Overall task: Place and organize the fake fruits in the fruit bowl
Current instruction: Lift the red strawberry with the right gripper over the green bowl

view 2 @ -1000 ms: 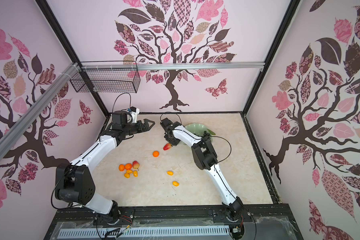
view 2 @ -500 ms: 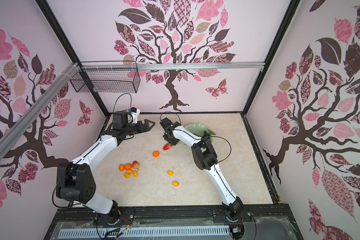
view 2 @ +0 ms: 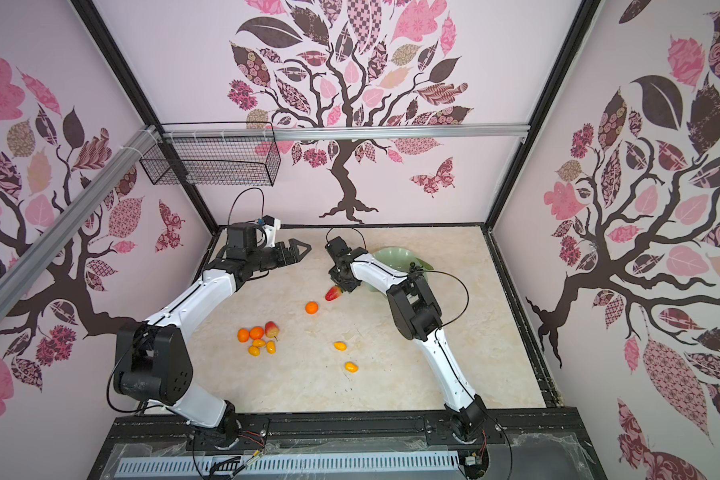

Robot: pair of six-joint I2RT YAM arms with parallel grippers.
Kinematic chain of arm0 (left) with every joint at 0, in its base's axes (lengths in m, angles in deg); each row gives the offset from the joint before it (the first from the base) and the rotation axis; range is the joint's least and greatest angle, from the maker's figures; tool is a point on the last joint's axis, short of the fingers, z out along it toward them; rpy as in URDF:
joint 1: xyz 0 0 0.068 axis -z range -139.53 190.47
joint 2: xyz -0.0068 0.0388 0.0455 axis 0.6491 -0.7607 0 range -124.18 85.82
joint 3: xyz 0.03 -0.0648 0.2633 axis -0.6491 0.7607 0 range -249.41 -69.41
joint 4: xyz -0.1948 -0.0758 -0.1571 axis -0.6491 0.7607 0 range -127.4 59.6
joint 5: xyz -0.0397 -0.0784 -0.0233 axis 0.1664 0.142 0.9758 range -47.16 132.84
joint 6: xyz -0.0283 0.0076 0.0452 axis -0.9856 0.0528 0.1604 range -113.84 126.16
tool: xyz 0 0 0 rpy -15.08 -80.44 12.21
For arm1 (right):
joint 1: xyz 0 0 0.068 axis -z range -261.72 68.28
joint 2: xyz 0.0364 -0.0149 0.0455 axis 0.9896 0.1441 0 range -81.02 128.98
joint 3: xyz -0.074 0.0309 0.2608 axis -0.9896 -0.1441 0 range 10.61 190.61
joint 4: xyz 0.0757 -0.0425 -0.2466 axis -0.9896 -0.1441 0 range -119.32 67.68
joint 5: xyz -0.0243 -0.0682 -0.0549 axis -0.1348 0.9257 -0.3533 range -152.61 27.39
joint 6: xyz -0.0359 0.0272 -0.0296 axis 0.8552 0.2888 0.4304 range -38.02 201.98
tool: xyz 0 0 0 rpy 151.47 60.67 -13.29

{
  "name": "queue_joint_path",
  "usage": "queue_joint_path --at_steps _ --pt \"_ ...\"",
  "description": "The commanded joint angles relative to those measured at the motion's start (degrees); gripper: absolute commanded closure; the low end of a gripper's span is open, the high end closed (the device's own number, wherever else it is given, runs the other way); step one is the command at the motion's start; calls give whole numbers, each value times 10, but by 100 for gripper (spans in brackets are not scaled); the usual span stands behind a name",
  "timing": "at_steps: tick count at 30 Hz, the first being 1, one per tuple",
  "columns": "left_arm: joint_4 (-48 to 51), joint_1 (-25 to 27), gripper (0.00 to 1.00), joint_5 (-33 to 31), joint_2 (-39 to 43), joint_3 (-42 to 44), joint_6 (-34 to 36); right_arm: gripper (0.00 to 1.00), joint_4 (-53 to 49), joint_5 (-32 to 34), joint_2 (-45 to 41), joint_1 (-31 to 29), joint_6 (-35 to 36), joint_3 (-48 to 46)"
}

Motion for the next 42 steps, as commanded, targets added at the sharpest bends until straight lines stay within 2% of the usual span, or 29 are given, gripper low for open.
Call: queue_joint_path --at_steps 1,10,16,24,29,34,39,42 --pt "-14 -2 2 4 2 -1 4 74 -14 -21 0 -2 -10 -17" --pt "-14 -2 2 8 1 -4 -2 89 -9 -27 6 -1 1 -12" --pt "-14 -4 2 7 8 -2 -5 100 -27 -23 9 -2 31 43" --pt "-20 -5 2 15 6 -3 -12 100 -29 5 -40 -1 73 66" --pt "-34 -4 2 24 8 3 -22 100 -38 49 -95 1 125 59" --pt "-60 -3 2 43 5 13 -45 100 -13 92 -176 2 198 -8" --pt "-66 23 2 42 3 16 -49 100 76 127 -300 6 286 -156" --pt "-66 50 2 37 6 18 -47 100 127 122 -370 21 333 -246"
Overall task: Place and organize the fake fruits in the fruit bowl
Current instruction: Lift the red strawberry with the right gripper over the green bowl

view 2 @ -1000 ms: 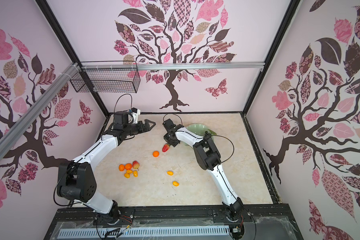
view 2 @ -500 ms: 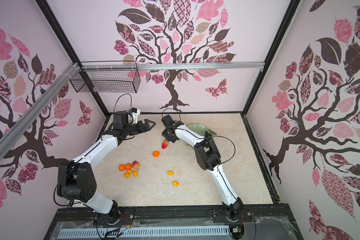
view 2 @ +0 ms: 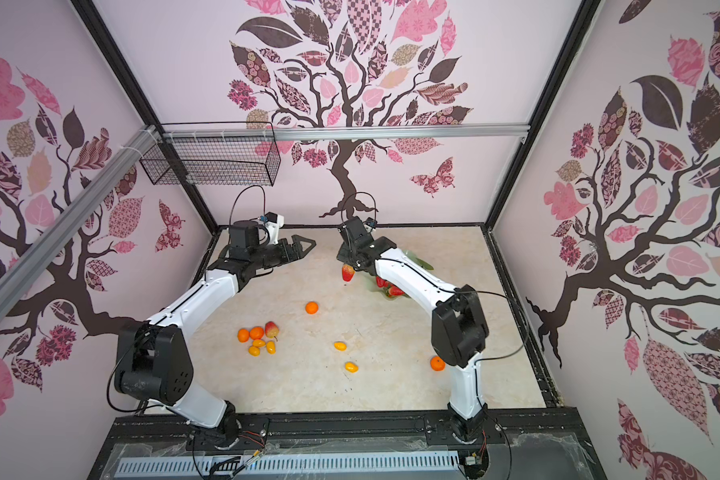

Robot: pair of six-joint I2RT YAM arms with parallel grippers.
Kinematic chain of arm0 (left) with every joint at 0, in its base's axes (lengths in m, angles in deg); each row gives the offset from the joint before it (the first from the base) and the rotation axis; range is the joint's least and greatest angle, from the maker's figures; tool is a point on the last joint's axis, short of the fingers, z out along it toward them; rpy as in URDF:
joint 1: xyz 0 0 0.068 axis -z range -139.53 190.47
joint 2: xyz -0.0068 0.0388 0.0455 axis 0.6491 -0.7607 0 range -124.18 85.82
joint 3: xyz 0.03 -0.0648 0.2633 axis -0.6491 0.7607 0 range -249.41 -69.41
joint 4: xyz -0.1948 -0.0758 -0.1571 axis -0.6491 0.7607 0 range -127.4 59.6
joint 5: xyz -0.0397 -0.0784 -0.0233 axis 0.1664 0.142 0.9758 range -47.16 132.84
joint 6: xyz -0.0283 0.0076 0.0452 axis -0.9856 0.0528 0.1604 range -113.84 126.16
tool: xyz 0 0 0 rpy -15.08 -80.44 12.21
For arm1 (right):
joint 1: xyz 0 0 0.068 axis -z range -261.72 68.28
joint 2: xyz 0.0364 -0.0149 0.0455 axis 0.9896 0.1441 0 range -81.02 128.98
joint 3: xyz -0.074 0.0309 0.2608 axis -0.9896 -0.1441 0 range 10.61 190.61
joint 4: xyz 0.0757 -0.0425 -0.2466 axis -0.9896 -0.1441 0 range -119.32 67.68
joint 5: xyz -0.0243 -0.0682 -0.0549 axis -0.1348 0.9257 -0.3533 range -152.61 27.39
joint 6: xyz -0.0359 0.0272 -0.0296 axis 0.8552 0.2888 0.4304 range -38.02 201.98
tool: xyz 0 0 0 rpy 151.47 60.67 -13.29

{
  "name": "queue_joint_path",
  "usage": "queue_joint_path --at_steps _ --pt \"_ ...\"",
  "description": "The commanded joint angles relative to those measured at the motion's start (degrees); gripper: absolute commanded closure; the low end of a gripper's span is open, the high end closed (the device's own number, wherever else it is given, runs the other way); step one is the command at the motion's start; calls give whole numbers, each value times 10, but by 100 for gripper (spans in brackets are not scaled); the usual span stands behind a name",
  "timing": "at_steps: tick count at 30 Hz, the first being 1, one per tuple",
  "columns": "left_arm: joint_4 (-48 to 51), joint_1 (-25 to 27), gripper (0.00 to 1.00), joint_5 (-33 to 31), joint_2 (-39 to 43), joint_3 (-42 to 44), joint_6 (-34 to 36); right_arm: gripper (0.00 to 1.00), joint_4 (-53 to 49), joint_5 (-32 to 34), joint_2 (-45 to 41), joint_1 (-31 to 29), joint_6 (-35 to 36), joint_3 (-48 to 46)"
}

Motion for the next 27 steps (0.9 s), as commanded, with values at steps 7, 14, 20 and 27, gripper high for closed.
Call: queue_joint_path --at_steps 7,14,20,27 --pt "-9 99 2 -5 -6 22 11 100 51 -79 -137 93 162 -154" --pt "1 159 2 -10 -28 17 25 100 -30 -80 -113 106 272 -132" --pt "22 180 2 -24 -32 13 47 100 -52 -68 -78 107 296 -115" --pt "35 179 2 -38 -37 8 50 100 -80 -74 -35 106 309 -90"
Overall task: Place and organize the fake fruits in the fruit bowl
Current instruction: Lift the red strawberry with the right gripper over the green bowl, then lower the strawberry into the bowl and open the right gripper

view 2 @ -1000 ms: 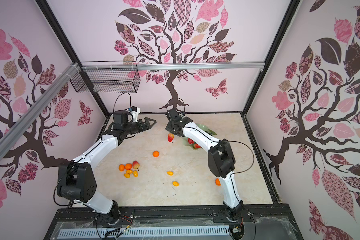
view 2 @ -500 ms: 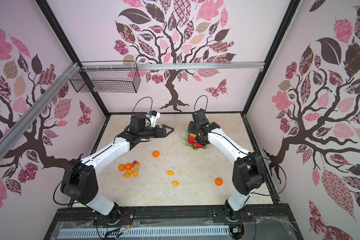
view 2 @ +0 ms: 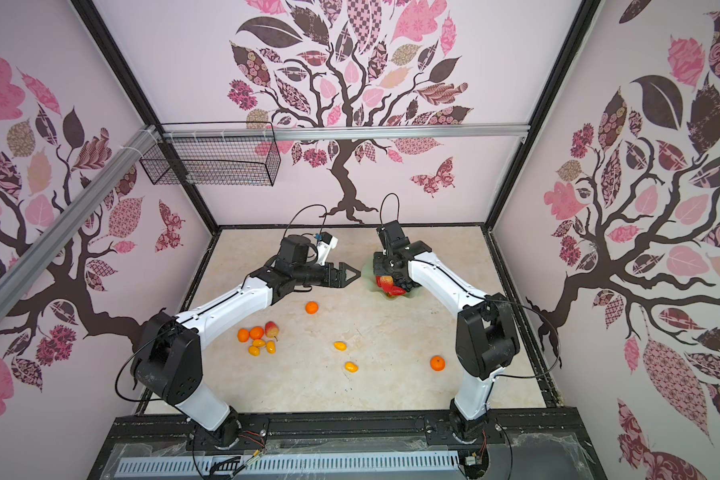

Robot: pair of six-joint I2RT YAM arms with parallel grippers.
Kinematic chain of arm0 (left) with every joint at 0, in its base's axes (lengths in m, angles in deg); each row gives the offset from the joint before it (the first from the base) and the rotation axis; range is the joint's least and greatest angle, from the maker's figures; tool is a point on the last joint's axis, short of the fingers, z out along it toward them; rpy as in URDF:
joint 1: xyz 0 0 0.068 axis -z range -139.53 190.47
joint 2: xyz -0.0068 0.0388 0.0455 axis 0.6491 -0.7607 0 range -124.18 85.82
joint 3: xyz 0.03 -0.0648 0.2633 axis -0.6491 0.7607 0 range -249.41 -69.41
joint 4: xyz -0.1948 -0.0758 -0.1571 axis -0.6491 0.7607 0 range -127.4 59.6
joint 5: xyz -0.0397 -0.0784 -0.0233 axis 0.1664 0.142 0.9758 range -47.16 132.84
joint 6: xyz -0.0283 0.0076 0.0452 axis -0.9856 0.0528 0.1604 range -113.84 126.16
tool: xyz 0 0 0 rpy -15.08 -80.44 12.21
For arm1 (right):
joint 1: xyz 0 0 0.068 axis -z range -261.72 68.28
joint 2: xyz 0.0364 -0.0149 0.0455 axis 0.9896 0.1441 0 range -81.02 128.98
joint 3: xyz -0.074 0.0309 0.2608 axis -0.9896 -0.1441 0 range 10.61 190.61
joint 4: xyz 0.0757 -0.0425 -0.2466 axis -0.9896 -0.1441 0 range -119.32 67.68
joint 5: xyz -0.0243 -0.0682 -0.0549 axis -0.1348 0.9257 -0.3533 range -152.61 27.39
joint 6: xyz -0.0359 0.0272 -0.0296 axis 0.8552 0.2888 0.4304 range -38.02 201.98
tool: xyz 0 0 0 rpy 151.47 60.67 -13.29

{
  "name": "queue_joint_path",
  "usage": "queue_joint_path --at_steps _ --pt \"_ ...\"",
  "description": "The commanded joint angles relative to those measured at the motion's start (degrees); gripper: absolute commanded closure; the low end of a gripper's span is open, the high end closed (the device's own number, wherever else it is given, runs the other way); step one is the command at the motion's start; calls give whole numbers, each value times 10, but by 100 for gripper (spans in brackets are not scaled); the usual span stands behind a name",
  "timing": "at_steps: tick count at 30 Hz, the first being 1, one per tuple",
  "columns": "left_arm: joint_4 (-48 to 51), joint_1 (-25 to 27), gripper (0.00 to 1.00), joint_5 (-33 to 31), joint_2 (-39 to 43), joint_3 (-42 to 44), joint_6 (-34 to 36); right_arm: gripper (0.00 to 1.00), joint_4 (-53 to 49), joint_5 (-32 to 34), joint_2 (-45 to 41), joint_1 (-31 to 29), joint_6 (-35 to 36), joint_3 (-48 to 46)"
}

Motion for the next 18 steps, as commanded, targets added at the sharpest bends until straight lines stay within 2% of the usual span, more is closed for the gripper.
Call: queue_joint_path --at_steps 1,18 --pt "7 0 2 -8 -8 6 13 100 -36 -3 27 -1 23 23" --pt "31 -1 2 -26 -6 -5 24 100 -61 22 101 -1 23 69"
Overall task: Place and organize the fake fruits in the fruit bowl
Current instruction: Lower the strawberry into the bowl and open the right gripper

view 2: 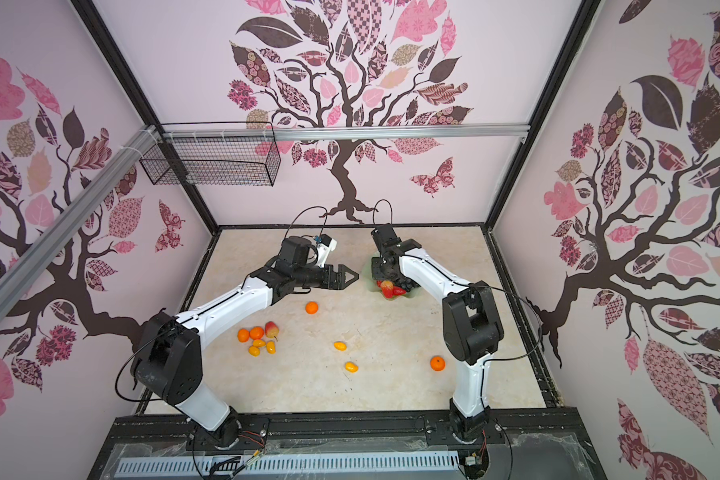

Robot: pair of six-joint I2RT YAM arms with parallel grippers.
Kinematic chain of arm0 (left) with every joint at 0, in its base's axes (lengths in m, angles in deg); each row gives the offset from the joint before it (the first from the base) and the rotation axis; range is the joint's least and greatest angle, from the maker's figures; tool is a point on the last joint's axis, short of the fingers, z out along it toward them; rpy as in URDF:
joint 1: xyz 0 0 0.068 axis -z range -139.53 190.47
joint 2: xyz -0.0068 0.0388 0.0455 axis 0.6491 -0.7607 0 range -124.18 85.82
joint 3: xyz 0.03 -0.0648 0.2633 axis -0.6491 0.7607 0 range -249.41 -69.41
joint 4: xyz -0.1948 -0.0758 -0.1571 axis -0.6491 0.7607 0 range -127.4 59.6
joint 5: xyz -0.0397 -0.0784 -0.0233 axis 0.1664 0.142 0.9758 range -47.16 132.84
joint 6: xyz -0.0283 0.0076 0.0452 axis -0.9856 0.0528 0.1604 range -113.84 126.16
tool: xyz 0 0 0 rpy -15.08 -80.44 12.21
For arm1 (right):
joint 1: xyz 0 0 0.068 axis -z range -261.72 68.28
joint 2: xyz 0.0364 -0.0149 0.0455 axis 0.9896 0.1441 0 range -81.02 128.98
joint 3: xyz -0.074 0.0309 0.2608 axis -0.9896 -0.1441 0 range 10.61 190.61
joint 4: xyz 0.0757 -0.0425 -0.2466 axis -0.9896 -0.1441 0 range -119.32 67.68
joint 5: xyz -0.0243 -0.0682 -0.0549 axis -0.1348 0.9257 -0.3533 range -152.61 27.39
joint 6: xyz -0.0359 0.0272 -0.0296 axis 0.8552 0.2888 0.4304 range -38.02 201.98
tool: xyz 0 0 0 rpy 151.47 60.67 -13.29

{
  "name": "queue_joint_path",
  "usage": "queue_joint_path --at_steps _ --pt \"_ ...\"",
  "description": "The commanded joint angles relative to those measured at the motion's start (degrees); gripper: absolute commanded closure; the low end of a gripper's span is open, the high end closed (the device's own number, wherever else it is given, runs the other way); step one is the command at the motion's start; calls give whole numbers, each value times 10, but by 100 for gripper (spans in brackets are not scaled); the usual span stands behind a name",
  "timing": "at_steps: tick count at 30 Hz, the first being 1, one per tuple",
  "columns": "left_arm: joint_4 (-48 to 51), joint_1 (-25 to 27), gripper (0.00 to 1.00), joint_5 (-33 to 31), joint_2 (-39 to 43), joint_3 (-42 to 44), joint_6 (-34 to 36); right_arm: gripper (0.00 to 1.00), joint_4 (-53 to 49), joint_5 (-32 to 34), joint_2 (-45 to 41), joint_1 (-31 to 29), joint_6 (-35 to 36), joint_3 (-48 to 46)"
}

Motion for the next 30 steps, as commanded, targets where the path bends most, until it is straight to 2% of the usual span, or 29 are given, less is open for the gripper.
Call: queue_joint_path --at_steps 1,6,13,17,22,26,30 --pt "6 -2 2 -6 -6 -6 13 100 -23 12 33 -1 10 30" --pt "13 -3 2 -9 -6 -9 14 92 -29 9 46 0 7 47" --pt "21 -8 2 -24 4 -9 15 71 -49 7 49 0 6 98" --pt "39 -14 2 -57 14 -14 22 67 -48 3 29 0 7 104" --pt "62 -40 2 -117 52 -7 25 63 -5 -6 -44 0 6 47" --pt "99 -44 2 -193 91 -3 37 61 28 -38 -104 -1 -6 -7" --pt "145 -44 2 -221 126 10 25 57 61 -77 -150 -5 -20 -62"
